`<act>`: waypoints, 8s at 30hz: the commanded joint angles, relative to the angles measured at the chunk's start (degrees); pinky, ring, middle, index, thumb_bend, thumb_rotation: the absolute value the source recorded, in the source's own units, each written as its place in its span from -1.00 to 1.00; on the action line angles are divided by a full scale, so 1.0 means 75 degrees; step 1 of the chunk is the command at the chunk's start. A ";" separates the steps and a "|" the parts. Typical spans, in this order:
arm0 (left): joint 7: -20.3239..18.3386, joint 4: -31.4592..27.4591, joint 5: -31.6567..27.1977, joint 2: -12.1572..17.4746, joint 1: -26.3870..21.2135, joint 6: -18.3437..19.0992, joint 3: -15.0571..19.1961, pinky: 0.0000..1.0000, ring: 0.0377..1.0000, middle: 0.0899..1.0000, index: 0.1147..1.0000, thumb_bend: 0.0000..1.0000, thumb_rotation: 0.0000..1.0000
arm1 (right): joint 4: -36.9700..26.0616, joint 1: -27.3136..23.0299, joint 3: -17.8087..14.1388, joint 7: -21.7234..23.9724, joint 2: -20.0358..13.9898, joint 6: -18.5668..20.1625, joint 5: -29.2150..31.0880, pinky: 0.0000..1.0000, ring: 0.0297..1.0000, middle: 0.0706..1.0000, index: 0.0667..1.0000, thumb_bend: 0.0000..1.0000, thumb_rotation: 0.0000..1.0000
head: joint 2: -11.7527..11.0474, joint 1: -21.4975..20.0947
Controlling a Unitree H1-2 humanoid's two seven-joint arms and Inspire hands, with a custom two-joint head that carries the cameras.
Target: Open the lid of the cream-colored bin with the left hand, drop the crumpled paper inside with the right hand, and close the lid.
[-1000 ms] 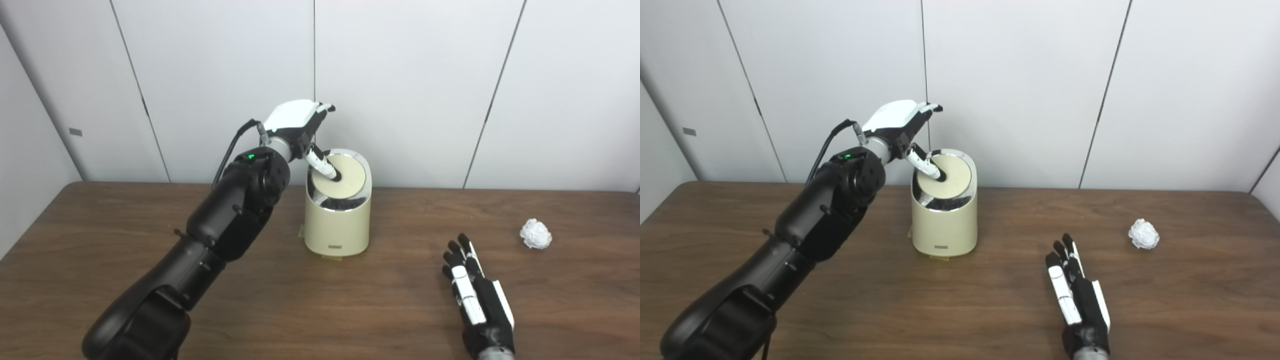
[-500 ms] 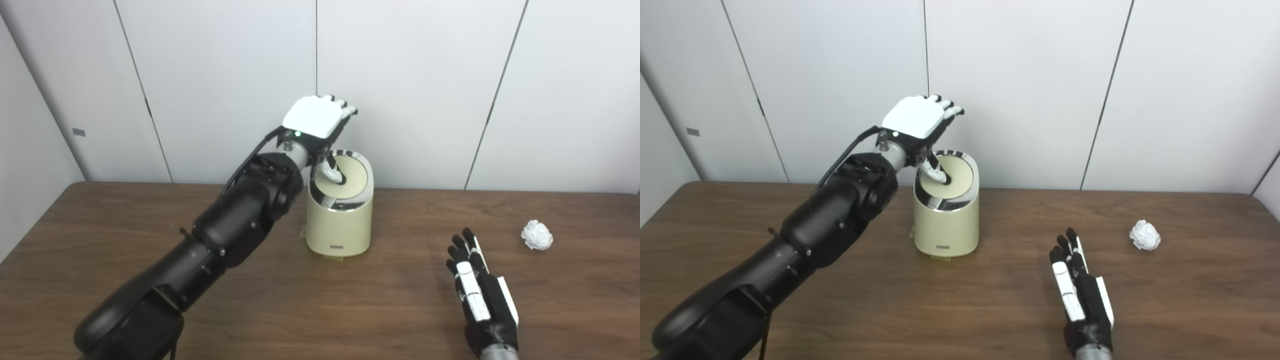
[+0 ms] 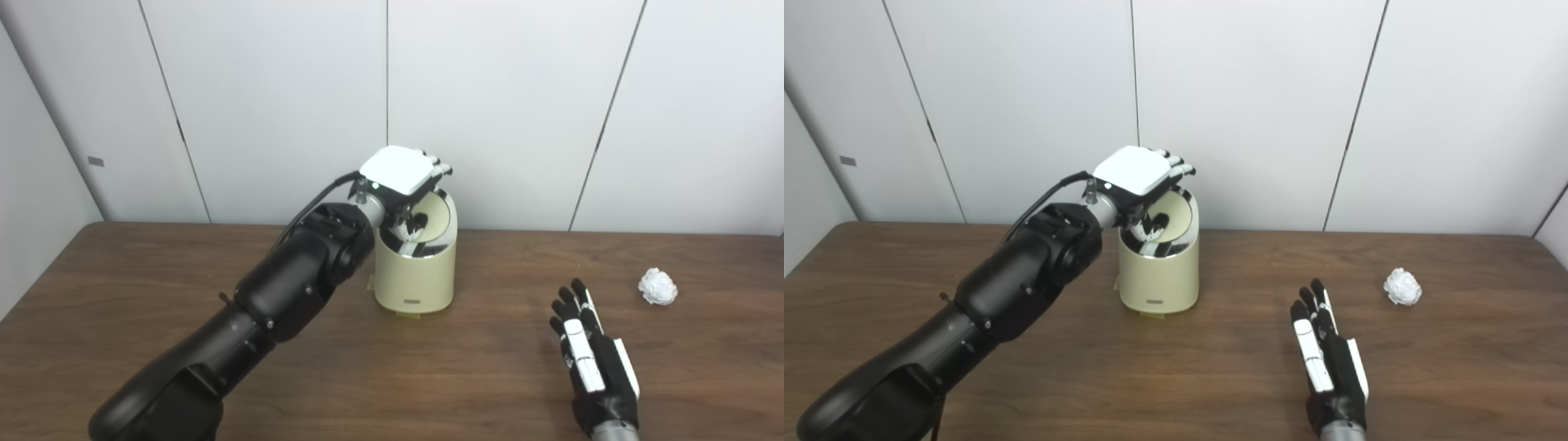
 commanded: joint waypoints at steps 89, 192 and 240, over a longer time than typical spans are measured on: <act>0.2679 -0.4026 -0.8353 -0.1152 0.6375 0.0305 0.5421 1.00 1.00 1.00 1.00 0.01 0.96 | 0.1674 -0.3334 0.1063 0.1646 -0.5370 0.2392 -0.6998 0.31 0.61 0.61 0.51 0.89 -0.77 | 0.0478 -0.2659; 0.2825 -0.4909 -0.8339 -0.0743 0.6494 0.1078 0.4920 1.00 1.00 1.00 1.00 0.08 0.99 | 0.2369 -0.3749 0.1915 0.0688 -0.4906 0.1603 -0.6232 -0.05 -0.22 -0.02 -0.10 0.03 -1.00 | 0.0728 -0.2064; 0.3183 -0.4311 -0.7583 -0.1627 0.6947 0.0107 0.4265 1.00 0.97 0.97 1.00 0.12 0.94 | 0.1746 -0.5343 0.2197 -0.0684 -0.1393 -0.0701 -0.6453 -0.31 -0.28 -0.06 0.01 0.02 -1.00 | 0.0036 -0.0132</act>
